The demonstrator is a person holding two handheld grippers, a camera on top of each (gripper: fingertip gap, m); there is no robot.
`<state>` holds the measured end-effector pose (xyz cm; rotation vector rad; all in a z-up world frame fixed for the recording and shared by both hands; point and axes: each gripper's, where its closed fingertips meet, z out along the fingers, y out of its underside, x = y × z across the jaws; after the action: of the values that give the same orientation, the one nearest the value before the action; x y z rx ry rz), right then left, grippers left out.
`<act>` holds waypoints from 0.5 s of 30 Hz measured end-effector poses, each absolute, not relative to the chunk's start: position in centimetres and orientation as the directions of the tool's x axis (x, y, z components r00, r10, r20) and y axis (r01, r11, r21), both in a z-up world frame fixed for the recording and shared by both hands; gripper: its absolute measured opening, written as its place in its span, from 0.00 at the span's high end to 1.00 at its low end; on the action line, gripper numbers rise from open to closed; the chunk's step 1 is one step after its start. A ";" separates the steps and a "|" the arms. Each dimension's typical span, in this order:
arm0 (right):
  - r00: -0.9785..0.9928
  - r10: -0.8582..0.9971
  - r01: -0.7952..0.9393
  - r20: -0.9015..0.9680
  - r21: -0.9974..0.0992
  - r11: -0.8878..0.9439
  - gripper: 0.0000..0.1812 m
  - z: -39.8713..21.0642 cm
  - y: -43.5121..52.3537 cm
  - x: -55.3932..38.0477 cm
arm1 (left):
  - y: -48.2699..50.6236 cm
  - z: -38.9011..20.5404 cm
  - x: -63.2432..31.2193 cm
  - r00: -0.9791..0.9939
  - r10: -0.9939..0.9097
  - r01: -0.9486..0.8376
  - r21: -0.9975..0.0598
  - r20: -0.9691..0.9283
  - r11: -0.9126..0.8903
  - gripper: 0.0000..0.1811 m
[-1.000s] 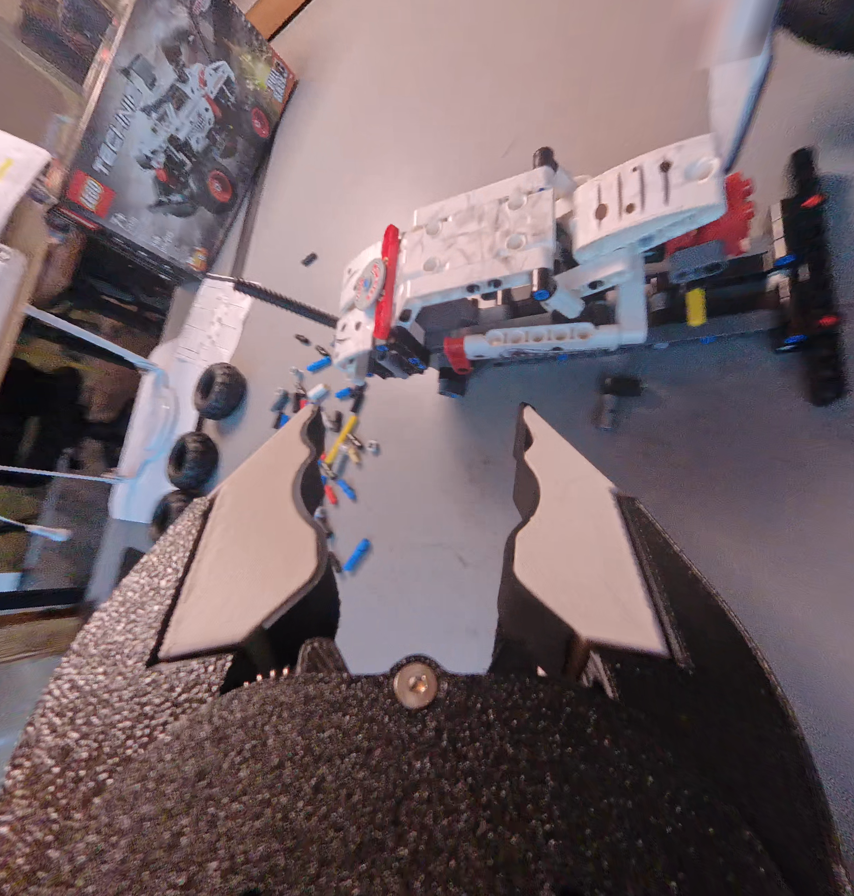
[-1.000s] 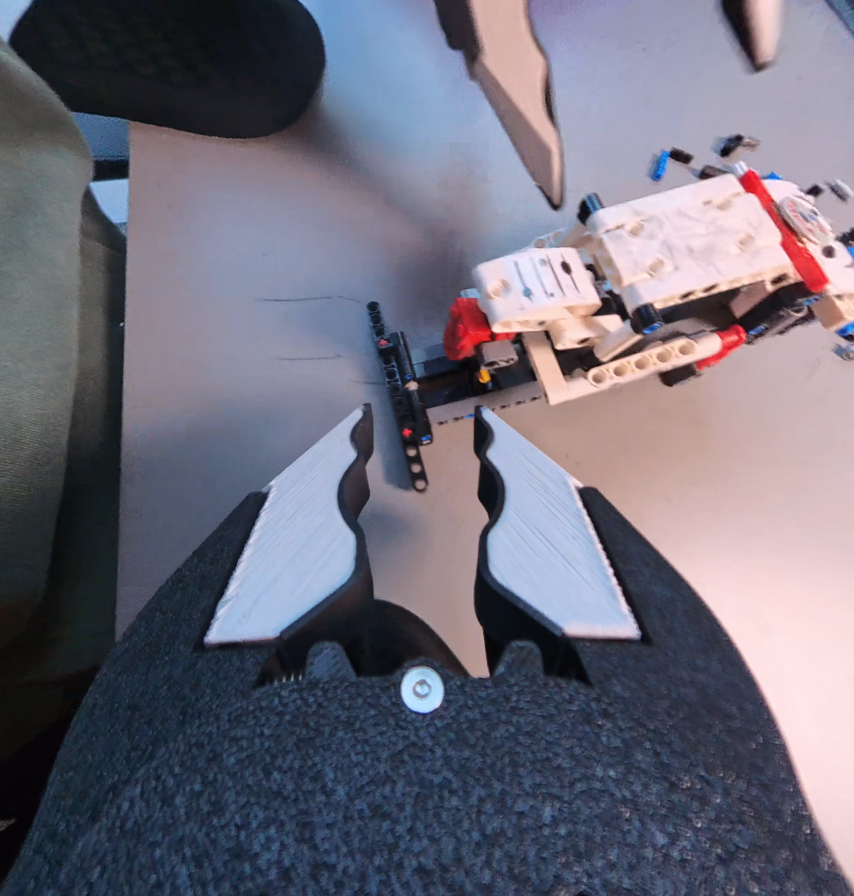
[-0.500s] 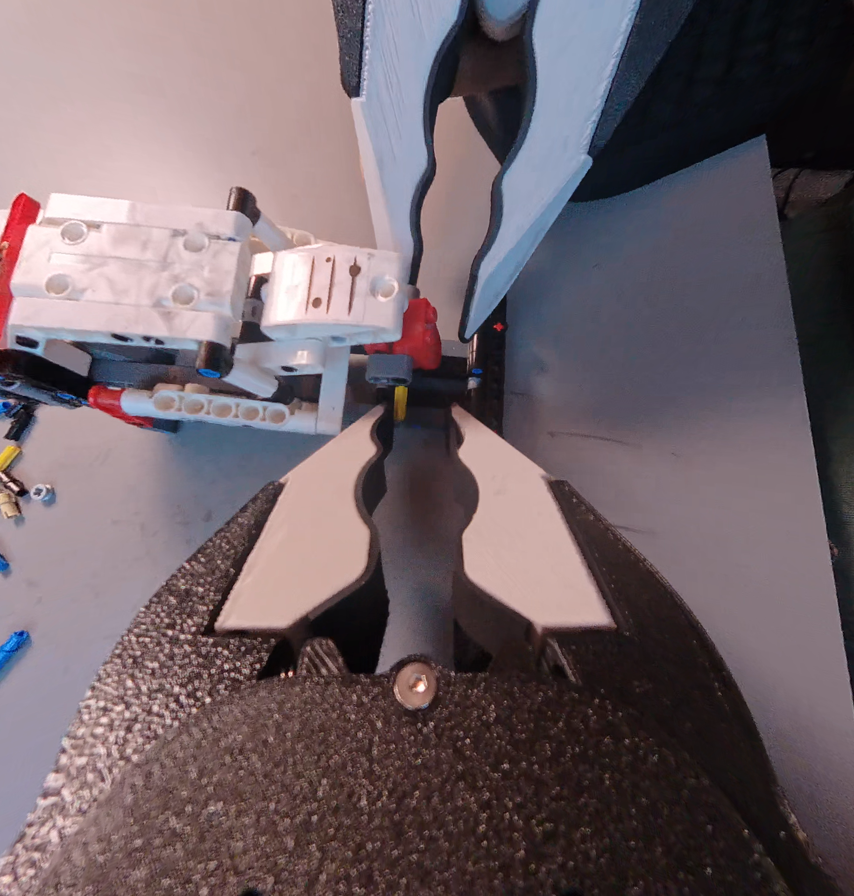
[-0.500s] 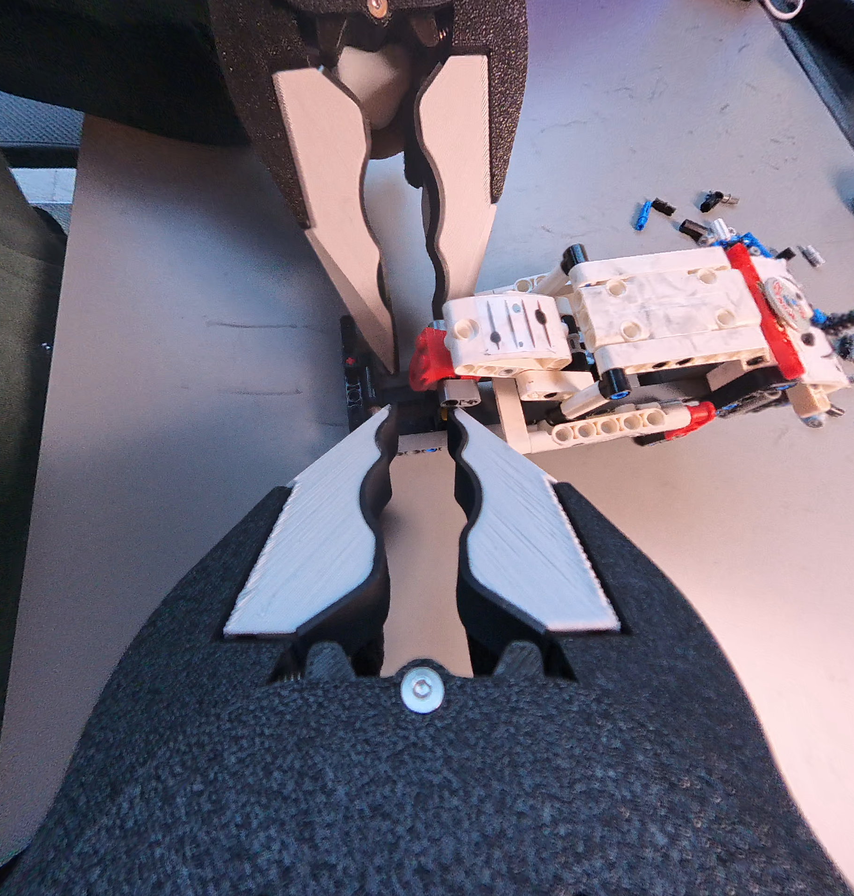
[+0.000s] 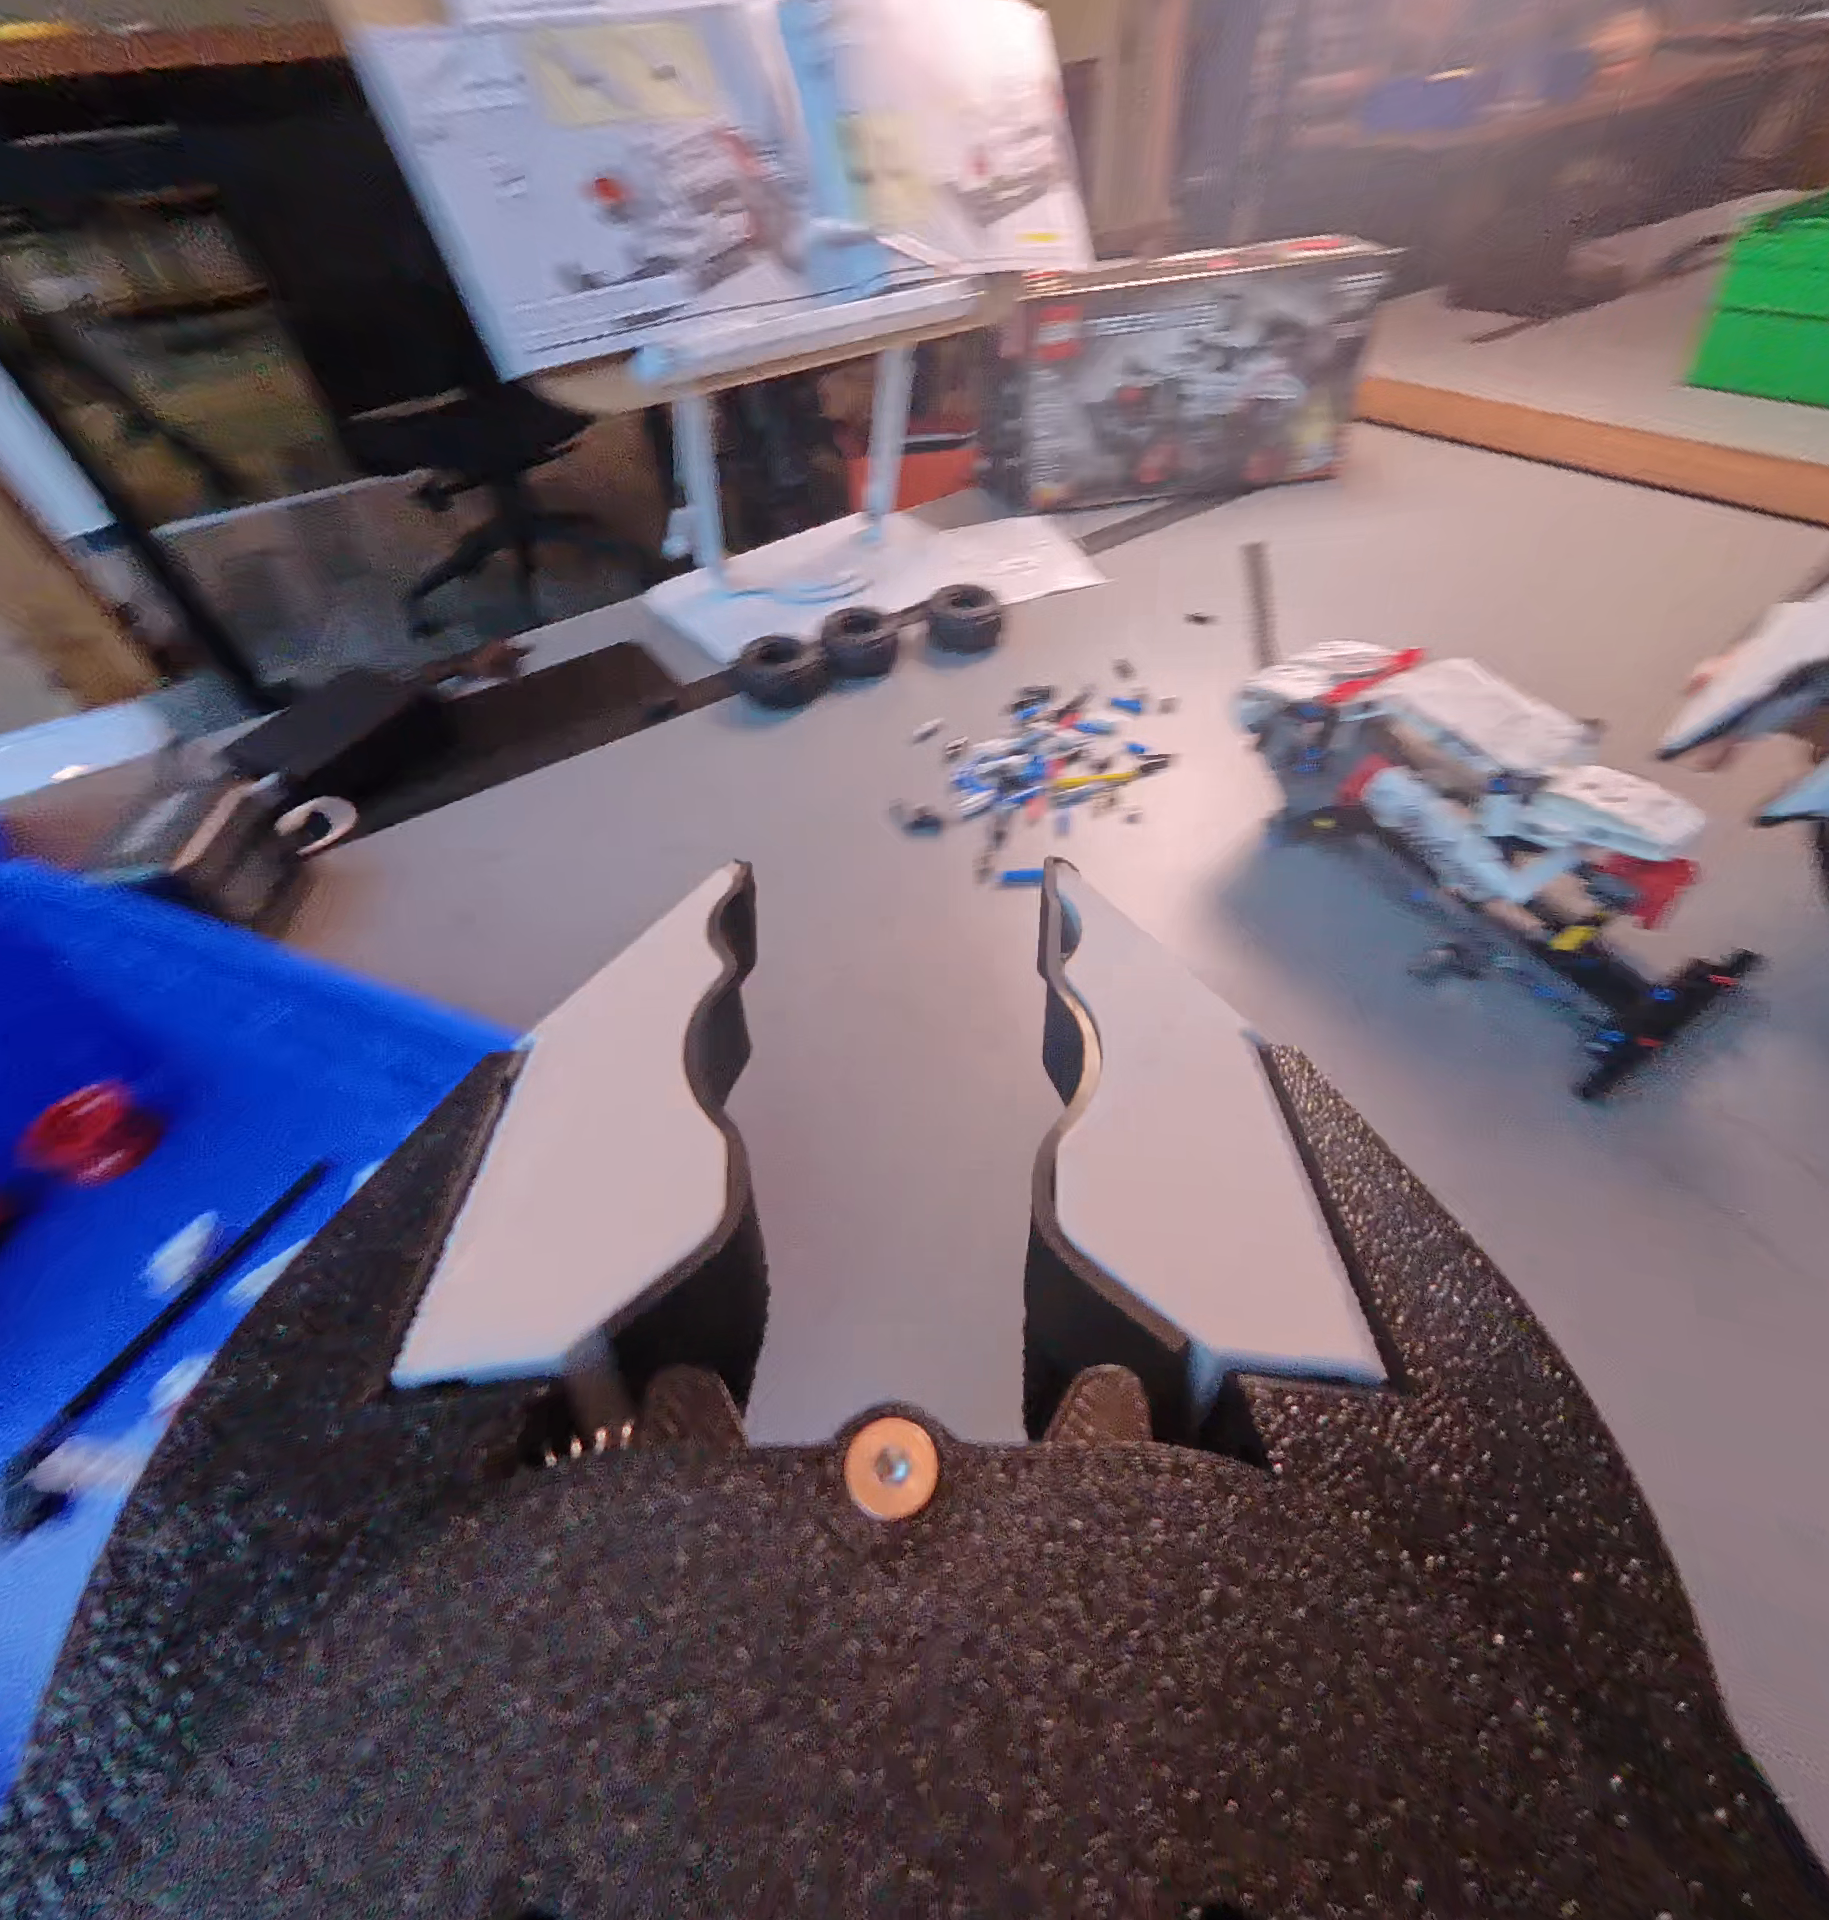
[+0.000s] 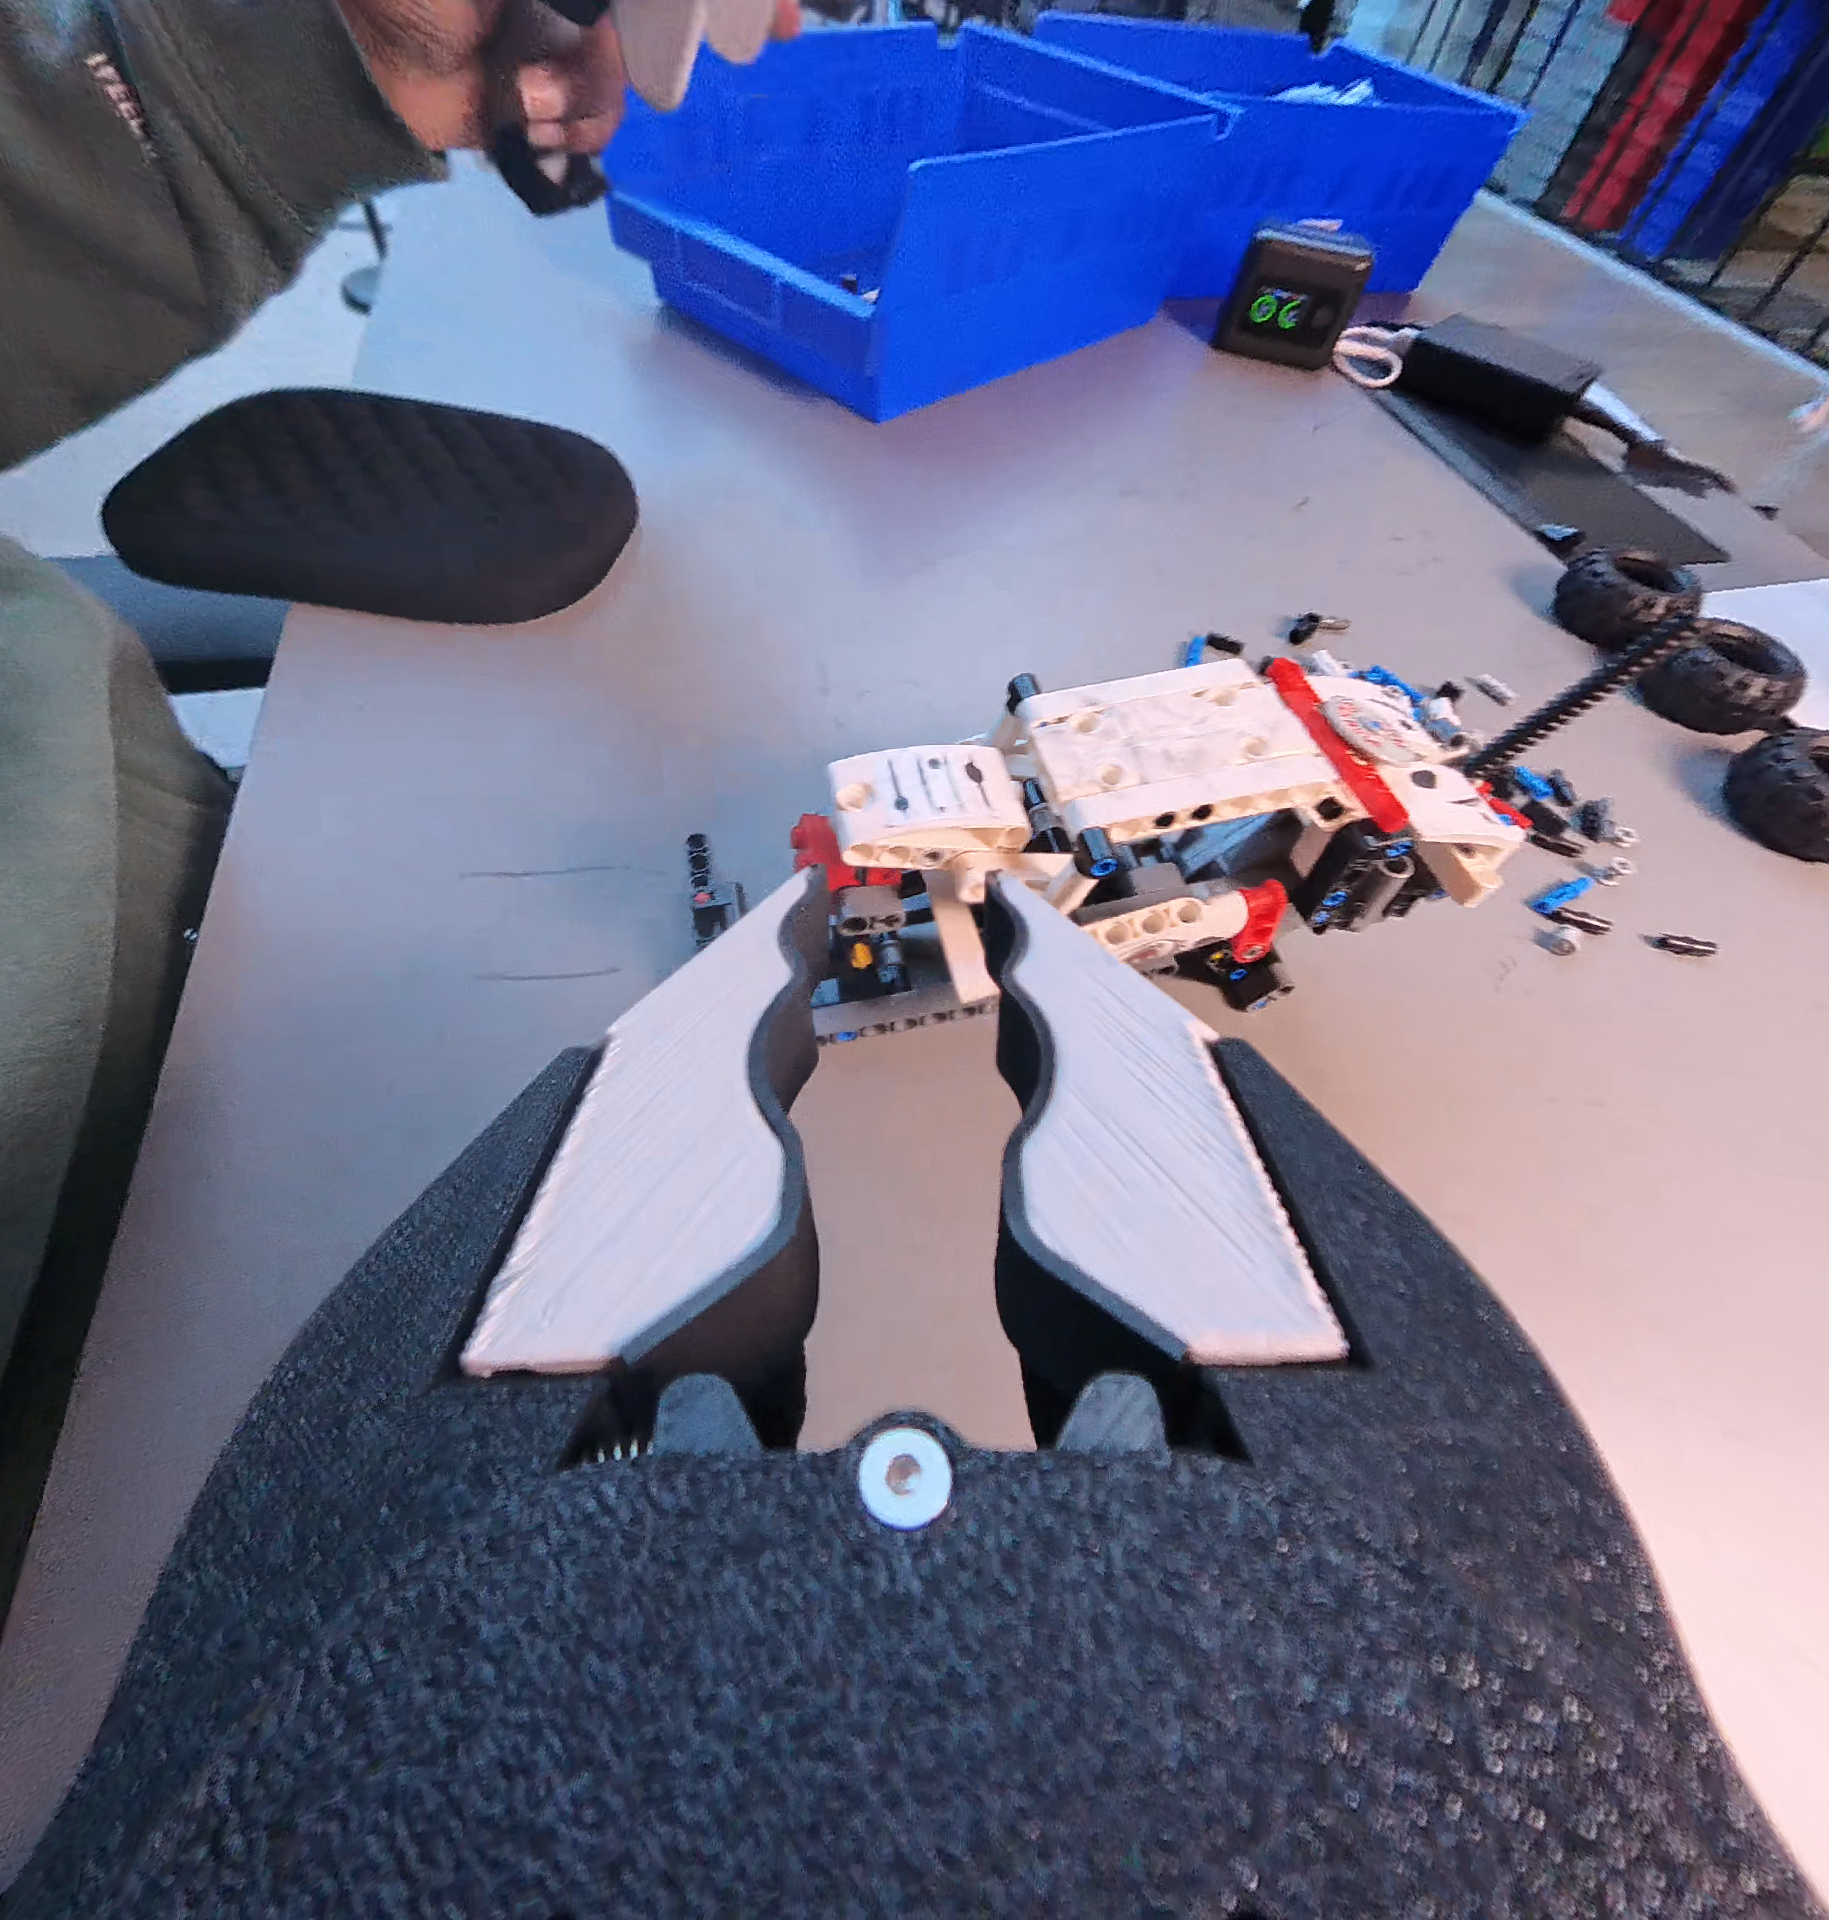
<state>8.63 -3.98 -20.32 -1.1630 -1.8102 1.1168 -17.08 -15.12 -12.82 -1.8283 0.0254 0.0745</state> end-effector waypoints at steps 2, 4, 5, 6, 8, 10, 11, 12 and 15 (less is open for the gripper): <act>-0.330 0.939 0.309 0.096 -0.929 0.203 0.85 -20.0 -3.5 8.5 | -18.1 -13.1 -22.4 0.981 0.184 -0.005 -0.954 -0.063 -0.299 0.73; -0.310 0.945 0.287 0.101 -0.938 0.195 0.88 -19.7 -3.2 8.5 | -20.4 -14.9 -26.5 0.954 0.294 0.069 -0.922 -0.051 -0.382 0.76; -0.299 0.949 0.279 0.102 -0.941 0.190 0.89 -19.6 -3.0 8.5 | -21.2 -16.3 -27.8 0.947 0.318 0.108 -0.892 -0.042 -0.440 0.78; -0.287 0.953 0.274 0.101 -0.944 0.183 0.89 -19.5 -2.7 8.4 | -21.9 -17.8 -29.0 0.940 0.340 0.147 -0.857 -0.036 -0.495 0.79; -0.262 0.960 0.269 0.100 -0.948 0.172 0.89 -19.4 -2.3 8.3 | -22.9 -20.7 -30.3 0.928 0.373 0.227 -0.766 -0.017 -0.601 0.81; -0.242 0.966 0.268 0.096 -0.950 0.162 0.89 -19.4 -1.9 8.3 | -23.2 -22.7 -30.6 0.924 0.382 0.288 -0.690 0.018 -0.664 0.81; -0.235 0.967 0.266 0.095 -0.951 0.158 0.90 -19.3 -1.8 8.2 | -23.1 -23.5 -30.6 0.923 0.384 0.308 -0.655 0.029 -0.690 0.81; -0.229 0.969 0.265 0.092 -0.952 0.153 0.90 -19.3 -1.6 8.2 | -23.1 -24.1 -31.0 0.920 0.391 0.316 -0.623 0.017 -0.716 0.81; -0.213 0.974 0.262 0.080 -0.956 0.135 0.90 -19.2 -1.3 8.1 | -22.8 -25.5 -31.1 0.920 0.390 0.355 -0.528 0.048 -0.771 0.83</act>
<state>8.14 -1.25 -19.23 -1.2238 -1.6164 1.1270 -31.10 -22.85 -25.52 -2.5297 -0.5325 0.0859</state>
